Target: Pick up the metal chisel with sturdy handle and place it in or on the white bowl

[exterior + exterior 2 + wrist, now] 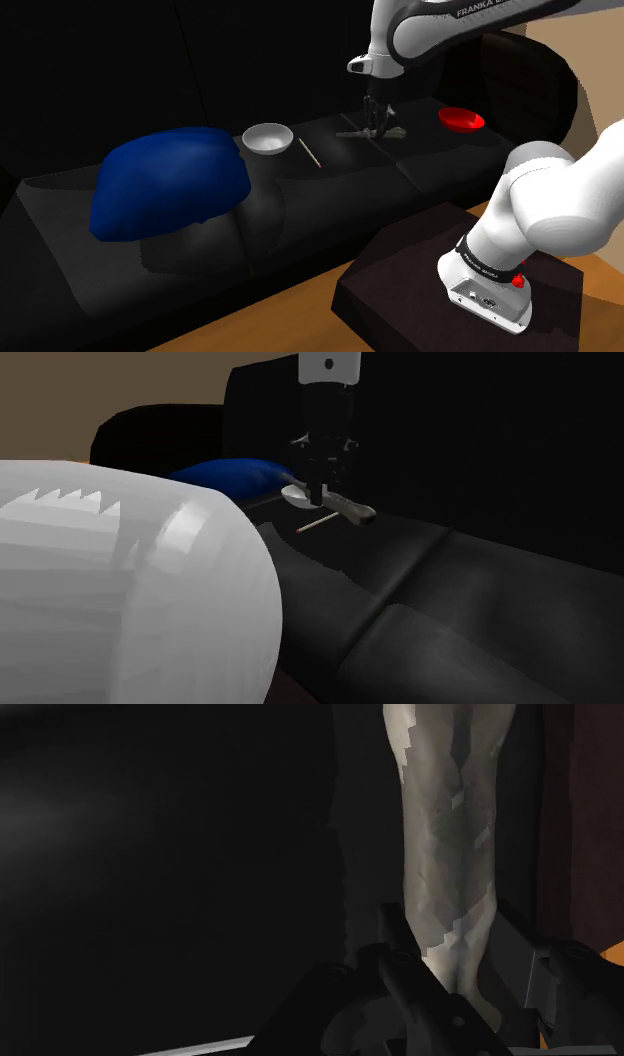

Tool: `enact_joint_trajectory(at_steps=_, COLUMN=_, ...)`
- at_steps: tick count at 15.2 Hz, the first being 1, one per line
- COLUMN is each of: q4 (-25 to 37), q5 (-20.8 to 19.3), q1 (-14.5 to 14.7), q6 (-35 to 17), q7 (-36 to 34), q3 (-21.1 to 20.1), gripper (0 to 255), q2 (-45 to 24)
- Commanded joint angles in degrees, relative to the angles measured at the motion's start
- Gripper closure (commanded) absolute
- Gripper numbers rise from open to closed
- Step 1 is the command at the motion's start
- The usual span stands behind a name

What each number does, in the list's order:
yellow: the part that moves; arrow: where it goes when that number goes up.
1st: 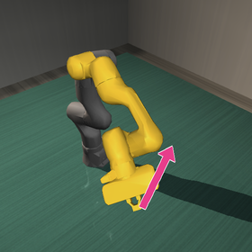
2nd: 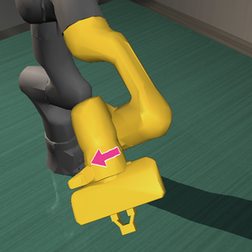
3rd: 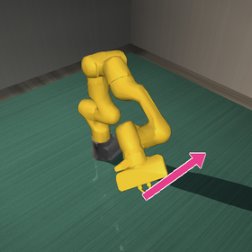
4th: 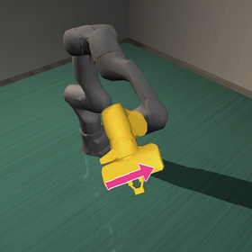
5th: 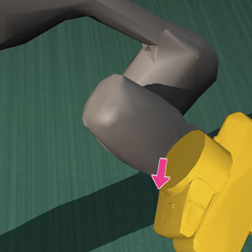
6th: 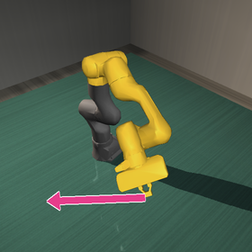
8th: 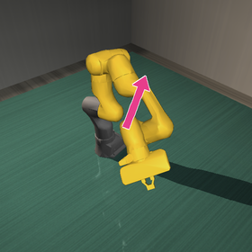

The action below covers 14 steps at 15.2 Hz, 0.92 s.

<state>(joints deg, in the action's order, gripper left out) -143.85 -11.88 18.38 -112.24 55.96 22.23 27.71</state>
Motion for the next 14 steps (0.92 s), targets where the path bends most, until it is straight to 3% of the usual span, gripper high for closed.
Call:
enact_joint_trajectory(at_steps=1, q4=3.64, q5=1.75, q1=1.62, q6=-0.79, q7=-0.33, q3=-0.11, gripper=255, q2=-4.53)
enact_joint_trajectory(at_steps=8, q4=18.61, q5=8.24, q1=5.35, q6=-1.14, q7=0.67, q3=0.06, gripper=255, q2=-20.54)
enact_joint_trajectory(at_steps=14, q4=34.03, q5=13.86, q1=6.16, q6=1.66, q7=2.04, q3=-0.39, gripper=255, q2=-34.13)
